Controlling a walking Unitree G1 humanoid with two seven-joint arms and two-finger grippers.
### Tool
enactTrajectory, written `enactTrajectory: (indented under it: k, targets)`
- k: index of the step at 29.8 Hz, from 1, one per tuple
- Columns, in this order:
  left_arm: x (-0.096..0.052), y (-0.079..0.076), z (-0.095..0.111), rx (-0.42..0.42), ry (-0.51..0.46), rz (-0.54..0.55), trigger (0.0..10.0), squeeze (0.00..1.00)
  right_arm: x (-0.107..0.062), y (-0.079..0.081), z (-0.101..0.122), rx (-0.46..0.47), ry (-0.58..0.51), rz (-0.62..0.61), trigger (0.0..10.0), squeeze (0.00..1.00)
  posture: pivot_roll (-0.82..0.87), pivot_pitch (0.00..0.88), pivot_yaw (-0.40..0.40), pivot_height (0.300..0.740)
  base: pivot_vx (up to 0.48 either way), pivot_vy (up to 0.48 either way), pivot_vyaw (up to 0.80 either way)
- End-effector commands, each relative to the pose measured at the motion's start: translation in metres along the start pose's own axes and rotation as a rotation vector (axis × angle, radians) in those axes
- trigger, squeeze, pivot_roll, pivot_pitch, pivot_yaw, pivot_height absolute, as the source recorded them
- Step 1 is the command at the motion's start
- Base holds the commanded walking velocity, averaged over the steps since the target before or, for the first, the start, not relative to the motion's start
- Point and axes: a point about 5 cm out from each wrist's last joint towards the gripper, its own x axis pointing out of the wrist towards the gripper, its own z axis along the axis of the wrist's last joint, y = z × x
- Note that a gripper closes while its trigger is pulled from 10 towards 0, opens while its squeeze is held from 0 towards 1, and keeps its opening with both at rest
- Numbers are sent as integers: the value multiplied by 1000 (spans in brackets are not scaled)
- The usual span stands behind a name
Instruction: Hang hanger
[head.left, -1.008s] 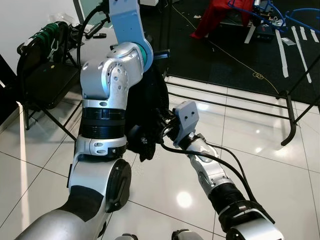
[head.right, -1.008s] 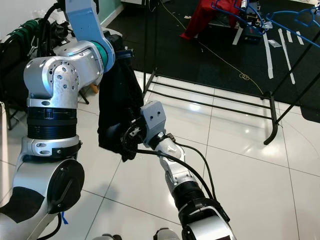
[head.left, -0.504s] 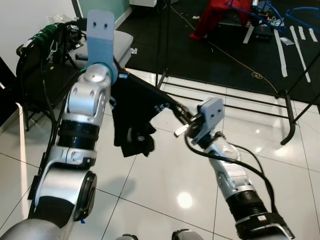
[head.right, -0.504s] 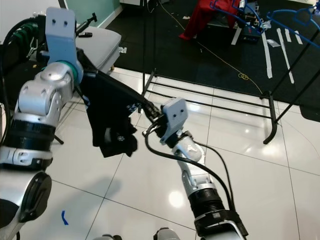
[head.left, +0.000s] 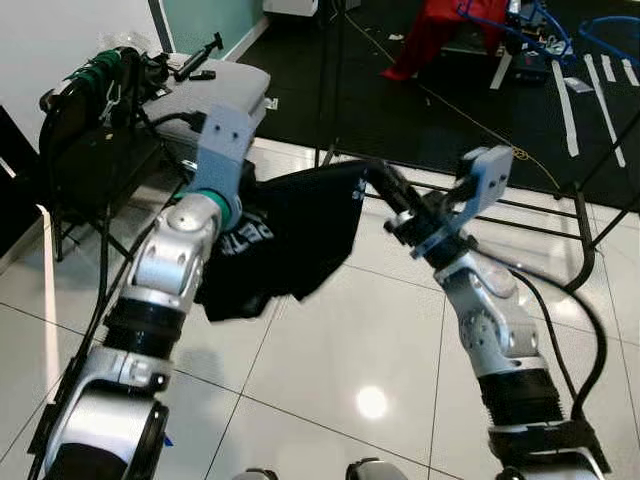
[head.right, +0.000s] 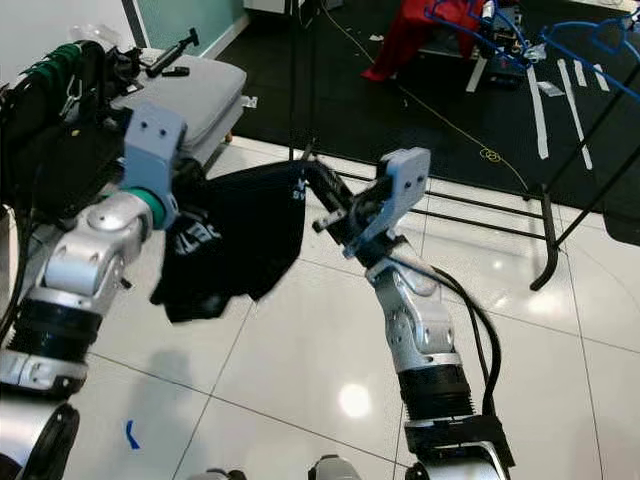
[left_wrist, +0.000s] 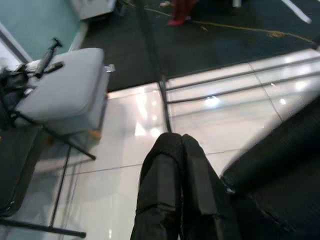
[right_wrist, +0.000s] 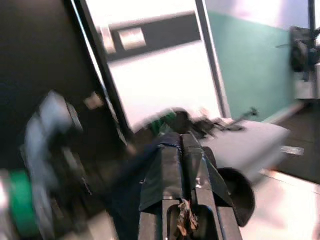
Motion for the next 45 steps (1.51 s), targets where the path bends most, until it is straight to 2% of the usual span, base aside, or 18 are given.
enactTrajectory:
  k: [1, 8, 11, 21, 25, 31, 32, 33, 34, 36, 37, 38, 39, 45]
  targets:
    - [-1, -6, -7, 28, 10, -13, 10000, 0, 4, 2, 10, 58, -57, 3, 0, 0, -44, 61, 57, 740, 0, 0, 0]
    - [0, -16, -8, 26, -31, -44, 10000, 0, 18, 15, 24, 223, -157, -9, 0, 0, -53, 56, 56, 740, 0, 0, 0]
    - [1, -17, -10, 22, -34, -52, 10000, 0, 21, 18, 29, 249, -176, -4, 0, 0, -57, 54, 57, 740, 0, 0, 0]
    - [0, -18, -17, 4, -40, -53, 10000, 0, 20, 21, 30, 230, -118, 41, 0, 0, -55, 43, 57, 740, 0, 0, 0]
    - [-2, -11, -22, 26, -41, -22, 10000, 0, 11, 15, 20, 162, -4, 20, 0, 0, -53, 35, 52, 740, 0, 0, 0]
    - [-3, -6, -26, 35, -38, -14, 10000, 0, 9, 14, 18, 162, 16, 2, 0, 0, -53, 32, 49, 740, 0, 0, 0]
    - [-3, -5, -27, 27, -37, -15, 10000, 173, 10, 14, 17, 164, 20, 0, 0, 0, -53, 27, 45, 740, 0, 0, 0]
    - [-3, -5, -27, 27, -37, -15, 10000, 173, 10, 14, 17, 164, 20, 0, 0, 0, -53, 27, 45, 740, 0, 0, 0]
    - [-3, -5, -28, 12, -36, -19, 10000, 314, 10, 15, 16, 167, 24, -2, 0, 0, -52, 26, 44, 740, 0, 0, 0]
    - [-3, -4, -28, 3, -36, -22, 10000, 314, 11, 16, 15, 169, 26, -3, 0, 0, -52, 26, 44, 740, 0, 0, 0]
    - [-3, -4, -28, 1, -36, -21, 10000, 533, 12, 17, 14, 170, 30, -3, 0, 0, -52, 24, 41, 740, 0, 0, 0]
    - [-3, -4, -28, 1, -36, -21, 10000, 533, 12, 17, 14, 170, 30, -3, 0, 0, -52, 24, 41, 740, 0, 0, 0]
    - [-3, -5, -28, -8, -35, -27, 10000, 1000, 13, 18, 13, 173, 33, -1, 0, 0, -54, 25, 37, 740, 0, 0, 0]
    - [-2, -7, -29, -15, -32, -45, 10000, 1000, 15, 22, 12, 177, 44, 10, 0, 0, -57, 27, 36, 740, 0, 0, 0]
